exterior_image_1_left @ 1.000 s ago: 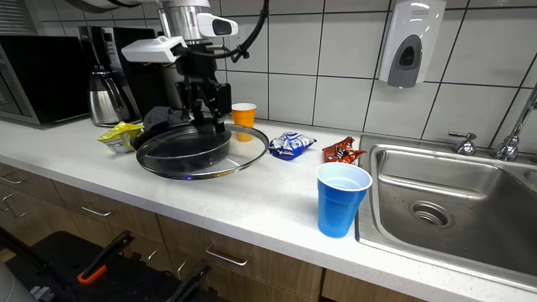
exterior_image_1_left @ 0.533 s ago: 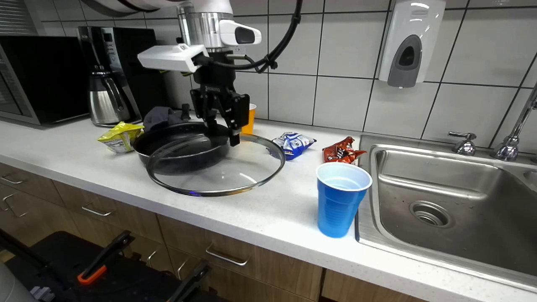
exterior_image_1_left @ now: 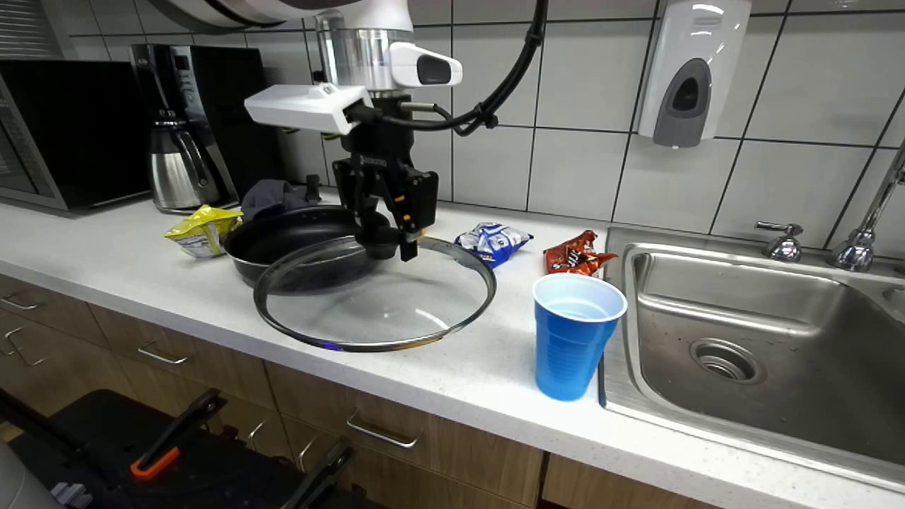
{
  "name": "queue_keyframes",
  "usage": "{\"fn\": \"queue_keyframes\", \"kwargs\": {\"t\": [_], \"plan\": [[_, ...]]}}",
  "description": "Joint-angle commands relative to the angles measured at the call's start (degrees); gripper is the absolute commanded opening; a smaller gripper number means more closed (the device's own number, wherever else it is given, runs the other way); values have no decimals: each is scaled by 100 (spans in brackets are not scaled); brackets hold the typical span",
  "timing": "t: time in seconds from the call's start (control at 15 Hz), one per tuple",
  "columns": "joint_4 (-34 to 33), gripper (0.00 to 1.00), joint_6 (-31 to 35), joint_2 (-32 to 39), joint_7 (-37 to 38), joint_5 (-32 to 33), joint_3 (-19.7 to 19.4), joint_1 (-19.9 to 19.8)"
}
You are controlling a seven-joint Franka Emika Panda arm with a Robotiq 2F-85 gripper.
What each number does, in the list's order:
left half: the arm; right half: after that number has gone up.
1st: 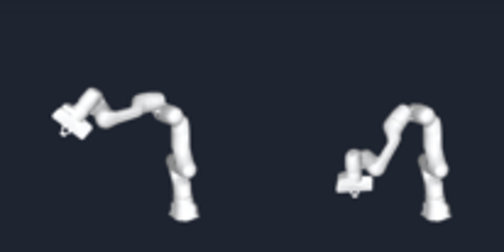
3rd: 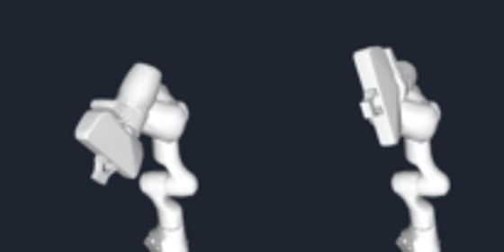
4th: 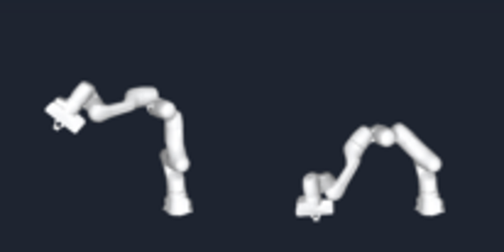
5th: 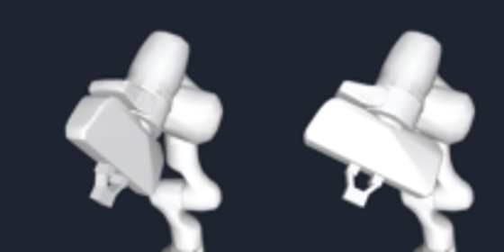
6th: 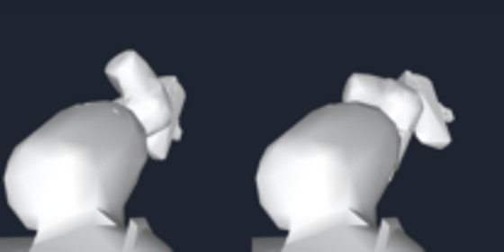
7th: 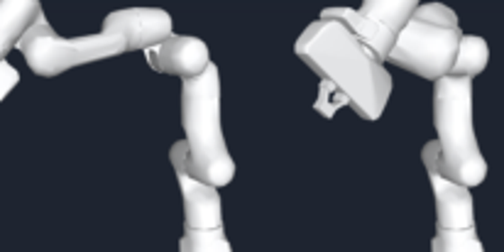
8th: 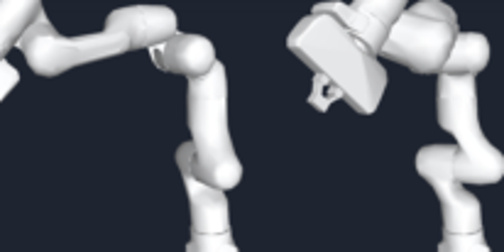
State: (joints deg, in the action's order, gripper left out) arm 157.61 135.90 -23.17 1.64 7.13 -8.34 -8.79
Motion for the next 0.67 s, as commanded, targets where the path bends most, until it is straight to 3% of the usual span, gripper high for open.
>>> {"fn": "queue_keyframes", "kwargs": {"t": [0.0, 0.6], "plan": [[35, 38, 10, -124, -262, 76, -13, -125], [71, 38, 131, 109, -346, 77, -43, -135]]}}
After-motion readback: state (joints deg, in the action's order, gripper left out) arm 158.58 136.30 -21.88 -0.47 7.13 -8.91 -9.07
